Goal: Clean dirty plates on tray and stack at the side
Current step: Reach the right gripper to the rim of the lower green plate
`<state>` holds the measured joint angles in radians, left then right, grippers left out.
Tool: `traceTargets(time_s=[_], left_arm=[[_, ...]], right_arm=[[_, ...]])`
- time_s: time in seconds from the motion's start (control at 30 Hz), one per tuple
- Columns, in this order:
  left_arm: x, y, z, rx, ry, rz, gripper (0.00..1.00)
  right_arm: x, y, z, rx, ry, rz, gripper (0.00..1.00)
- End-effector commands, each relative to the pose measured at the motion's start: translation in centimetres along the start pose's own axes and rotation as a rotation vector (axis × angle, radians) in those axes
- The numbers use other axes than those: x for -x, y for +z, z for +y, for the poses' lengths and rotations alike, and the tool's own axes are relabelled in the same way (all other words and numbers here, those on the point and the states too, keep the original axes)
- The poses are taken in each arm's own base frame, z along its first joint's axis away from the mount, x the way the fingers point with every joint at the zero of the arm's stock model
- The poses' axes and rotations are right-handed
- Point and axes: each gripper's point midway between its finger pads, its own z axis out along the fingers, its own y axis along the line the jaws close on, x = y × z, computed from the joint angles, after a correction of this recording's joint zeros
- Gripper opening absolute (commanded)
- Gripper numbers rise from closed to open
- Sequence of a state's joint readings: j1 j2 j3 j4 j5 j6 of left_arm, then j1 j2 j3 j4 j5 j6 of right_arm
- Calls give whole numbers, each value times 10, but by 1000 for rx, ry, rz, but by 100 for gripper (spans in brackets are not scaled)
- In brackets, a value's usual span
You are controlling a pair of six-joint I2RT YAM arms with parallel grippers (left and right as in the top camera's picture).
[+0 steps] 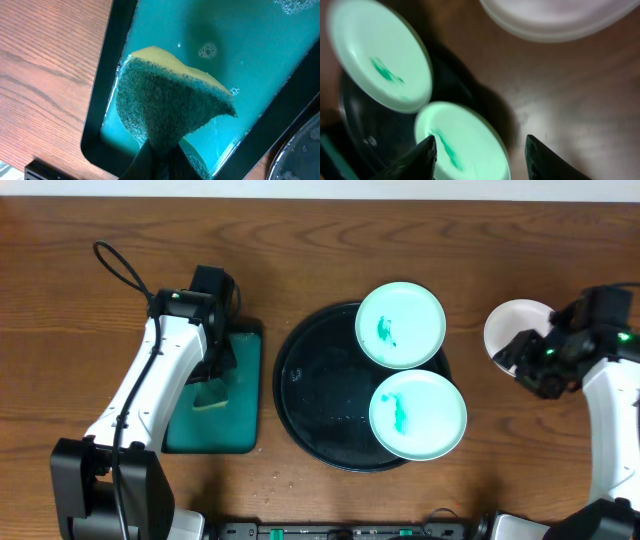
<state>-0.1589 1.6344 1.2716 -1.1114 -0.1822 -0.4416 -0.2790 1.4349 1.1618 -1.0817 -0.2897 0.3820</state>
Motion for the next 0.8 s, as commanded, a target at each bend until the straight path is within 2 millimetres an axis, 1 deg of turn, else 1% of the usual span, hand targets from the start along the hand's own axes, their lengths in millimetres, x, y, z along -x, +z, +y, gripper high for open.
traceTargets(time_s=[0.0,0.07,0.2,0.27,0.37,0.47,0.57,0.7,0.77], left_arm=[[-2,2,2,7,-2,10,7],[-2,2,2,7,-2,10,7],[-2,2,2,7,-2,11,7],[-2,2,2,7,-2,10,7],[-2,2,2,6,-2,11,8],[-3,2,-1,-8,-3,15,7],[-2,2,-1,-12,-4,13,8],[-2,2,-1,-12,-5,11,7],[-2,2,-1,-12,-4,12,7]], right_arm=[[-24,21,-9,-79,37,68,51],[-35,33,-12,-87,28,94,49],[-54,53,-24,-108,36,140,47],[-60,61,-29,-113,41,151,48],[-64,71,-33,-106,35,147,49],[-64,77,-30,-93,16,133,49],[-63,80,-22,-79,-17,119,50],[-68,84,-13,-79,-24,120,52],[-71,87,-13,-97,-9,115,55]])
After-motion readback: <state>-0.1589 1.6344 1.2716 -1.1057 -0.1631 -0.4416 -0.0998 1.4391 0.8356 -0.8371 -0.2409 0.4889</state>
